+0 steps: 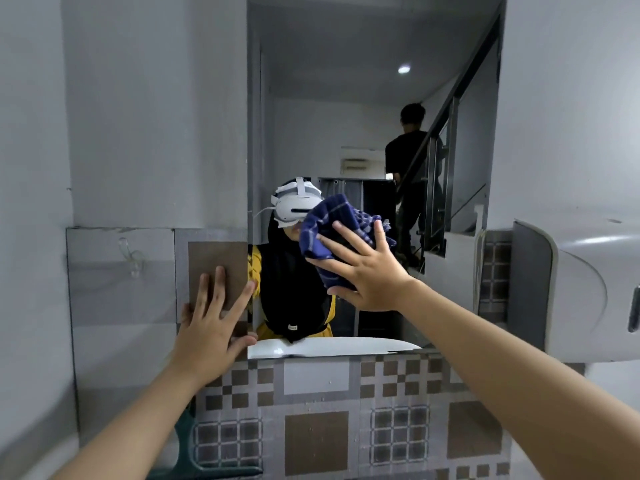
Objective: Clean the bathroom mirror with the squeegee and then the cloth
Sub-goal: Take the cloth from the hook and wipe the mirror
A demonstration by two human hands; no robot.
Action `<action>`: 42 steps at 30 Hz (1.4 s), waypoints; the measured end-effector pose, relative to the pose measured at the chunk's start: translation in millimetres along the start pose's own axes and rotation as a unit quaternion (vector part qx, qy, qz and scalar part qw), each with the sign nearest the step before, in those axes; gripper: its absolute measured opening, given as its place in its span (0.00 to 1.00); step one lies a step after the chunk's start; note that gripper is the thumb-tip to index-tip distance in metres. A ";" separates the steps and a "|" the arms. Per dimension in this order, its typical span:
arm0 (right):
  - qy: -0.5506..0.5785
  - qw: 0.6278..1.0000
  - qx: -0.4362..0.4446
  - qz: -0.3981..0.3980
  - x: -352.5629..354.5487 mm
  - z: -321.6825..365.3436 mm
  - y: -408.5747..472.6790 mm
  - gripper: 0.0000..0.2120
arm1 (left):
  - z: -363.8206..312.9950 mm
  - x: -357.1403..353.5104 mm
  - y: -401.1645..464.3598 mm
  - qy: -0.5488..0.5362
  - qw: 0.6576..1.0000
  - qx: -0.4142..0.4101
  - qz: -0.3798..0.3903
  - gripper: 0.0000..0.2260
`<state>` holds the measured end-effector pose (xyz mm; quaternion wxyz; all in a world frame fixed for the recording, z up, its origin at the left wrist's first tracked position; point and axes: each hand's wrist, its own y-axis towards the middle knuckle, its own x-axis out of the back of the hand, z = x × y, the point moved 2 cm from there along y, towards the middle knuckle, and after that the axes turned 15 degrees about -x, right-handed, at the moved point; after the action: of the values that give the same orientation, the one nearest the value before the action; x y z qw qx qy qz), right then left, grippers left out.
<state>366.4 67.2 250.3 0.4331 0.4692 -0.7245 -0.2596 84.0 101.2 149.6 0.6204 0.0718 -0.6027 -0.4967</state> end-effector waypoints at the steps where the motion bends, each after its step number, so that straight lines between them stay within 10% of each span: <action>1: -0.003 1.000 -0.014 -0.002 -0.9 -11.6 -7.3 0.30 | -0.1 -0.3 0.3 0.002 1.000 0.001 0.001 0.38; 11: 0.082 0.960 -0.267 -0.032 -17.9 -95.7 -83.6 0.32 | -0.2 -2.5 1.4 0.014 1.000 -0.005 -0.009 0.39; 19: 0.240 0.782 -0.571 -0.074 -38.3 -48.3 -99.9 0.33 | 1.2 -5.8 1.5 -0.010 1.000 0.003 -0.020 0.39; 26: 0.291 0.715 -0.629 -0.088 -36.3 39.8 -66.3 0.35 | -0.1 -3.7 0.4 -0.035 0.999 0.006 -0.022 0.42; 34: 0.351 0.700 -0.617 -0.078 -30.8 116.7 -22.7 0.35 | -1.6 3.1 -8.6 -0.033 0.999 -0.005 -0.001 0.45; 42: 0.344 0.789 -0.507 -0.049 -22.4 162.5 11.7 0.31 | -1.3 -12.4 -28.2 0.002 1.000 0.001 0.007 0.47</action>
<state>223.7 87.6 171.2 0.8159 0.2753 -0.2685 -0.4317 72.9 95.2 121.5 0.6247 0.0697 -0.6027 -0.4915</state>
